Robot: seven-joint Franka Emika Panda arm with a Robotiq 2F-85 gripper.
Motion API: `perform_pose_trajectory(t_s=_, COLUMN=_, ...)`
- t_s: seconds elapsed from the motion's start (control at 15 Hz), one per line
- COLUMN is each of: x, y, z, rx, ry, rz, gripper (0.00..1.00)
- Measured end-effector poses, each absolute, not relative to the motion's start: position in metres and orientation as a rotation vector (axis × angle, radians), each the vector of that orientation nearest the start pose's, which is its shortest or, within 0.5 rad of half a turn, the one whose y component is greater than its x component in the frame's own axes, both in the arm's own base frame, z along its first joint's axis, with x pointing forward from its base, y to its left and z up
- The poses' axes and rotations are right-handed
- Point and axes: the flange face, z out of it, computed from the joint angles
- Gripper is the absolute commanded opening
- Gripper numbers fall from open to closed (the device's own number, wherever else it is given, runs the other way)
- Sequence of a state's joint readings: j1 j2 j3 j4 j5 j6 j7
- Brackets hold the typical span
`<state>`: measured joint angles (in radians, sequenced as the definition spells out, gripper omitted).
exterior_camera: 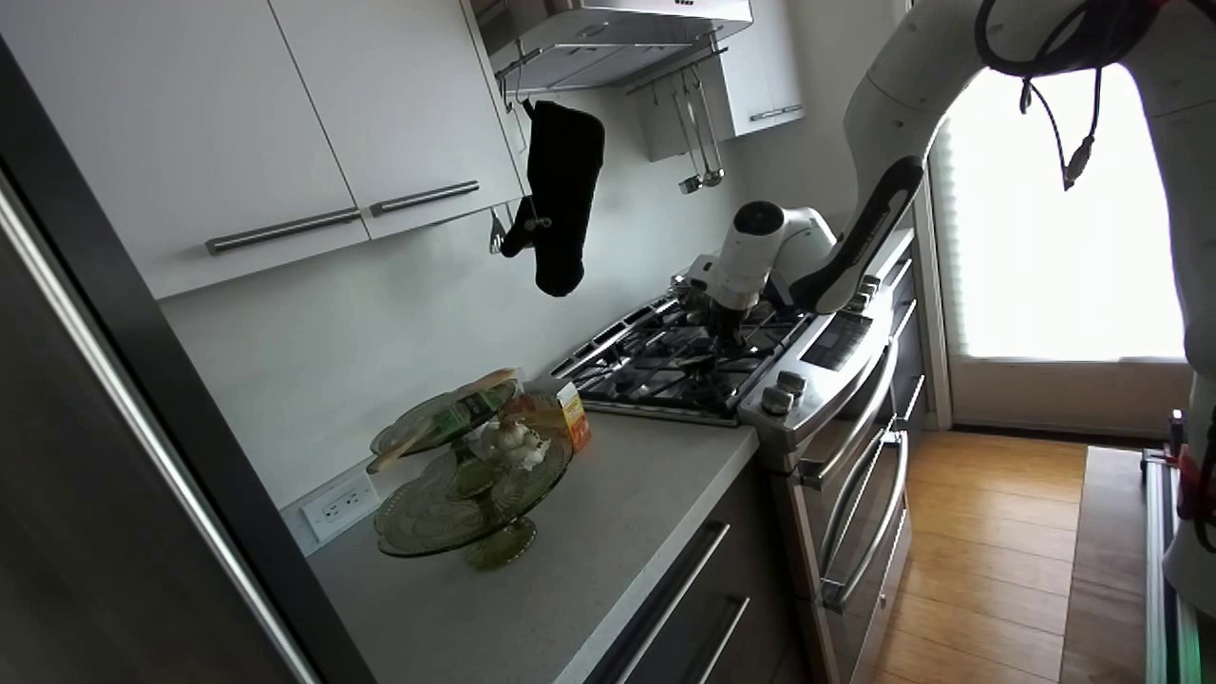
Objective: Put the sachet inside the box
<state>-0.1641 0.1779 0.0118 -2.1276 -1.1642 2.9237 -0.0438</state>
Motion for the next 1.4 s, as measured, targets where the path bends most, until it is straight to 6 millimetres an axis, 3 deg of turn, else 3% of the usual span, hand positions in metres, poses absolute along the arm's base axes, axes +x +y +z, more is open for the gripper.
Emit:
perform_pose_trajectory(t_s=0.4, x=0.606, y=-0.031, z=0.357, rx=2.168, ry=1.181, rz=0.645, gripper=0.22)
perform_pose_trajectory(t_s=0.73, x=0.61, y=-0.031, z=0.345, rx=2.177, ry=1.198, rz=0.642, gripper=0.23)
perform_pose_trajectory(t_s=1.2, x=0.615, y=-0.031, z=0.343, rx=2.175, ry=1.2, rz=0.649, gripper=0.11)
perform_pose_trajectory(t_s=1.4, x=0.617, y=-0.031, z=0.348, rx=2.169, ry=1.195, rz=0.658, gripper=0.0)
